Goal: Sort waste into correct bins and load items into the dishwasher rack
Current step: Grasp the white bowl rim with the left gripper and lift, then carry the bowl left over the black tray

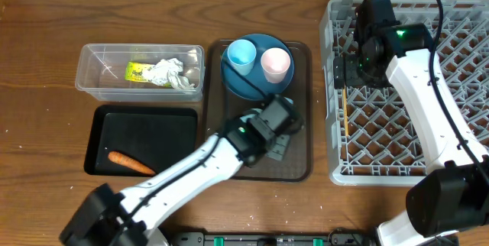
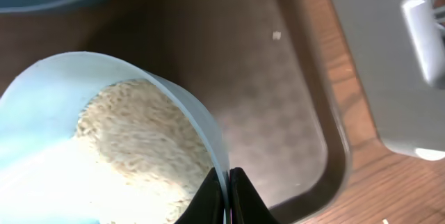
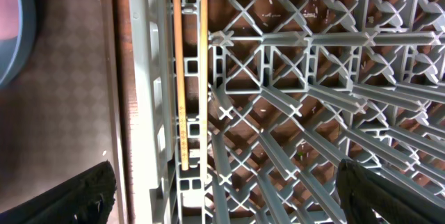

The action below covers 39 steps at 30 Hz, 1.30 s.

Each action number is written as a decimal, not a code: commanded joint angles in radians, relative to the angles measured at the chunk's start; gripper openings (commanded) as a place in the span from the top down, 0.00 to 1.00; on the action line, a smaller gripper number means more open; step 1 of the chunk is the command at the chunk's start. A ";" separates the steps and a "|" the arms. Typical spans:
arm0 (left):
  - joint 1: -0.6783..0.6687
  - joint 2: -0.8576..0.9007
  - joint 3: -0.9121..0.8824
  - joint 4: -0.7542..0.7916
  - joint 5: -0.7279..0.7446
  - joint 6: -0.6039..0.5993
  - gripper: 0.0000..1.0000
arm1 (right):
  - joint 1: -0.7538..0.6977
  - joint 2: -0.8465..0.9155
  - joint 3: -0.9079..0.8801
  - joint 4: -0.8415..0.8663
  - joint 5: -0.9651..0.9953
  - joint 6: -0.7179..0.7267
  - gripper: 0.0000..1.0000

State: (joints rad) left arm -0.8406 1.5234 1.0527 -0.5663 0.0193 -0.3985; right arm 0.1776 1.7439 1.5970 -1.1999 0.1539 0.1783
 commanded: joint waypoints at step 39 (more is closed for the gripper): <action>1.088 -0.283 -0.045 -0.353 0.754 0.497 0.94 | -0.006 -0.004 0.005 -0.001 0.002 0.008 0.01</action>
State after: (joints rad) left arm 0.1932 1.2476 1.0332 -0.9157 0.6304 0.0166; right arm 0.1776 1.7439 1.5970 -1.1999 0.1539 0.1783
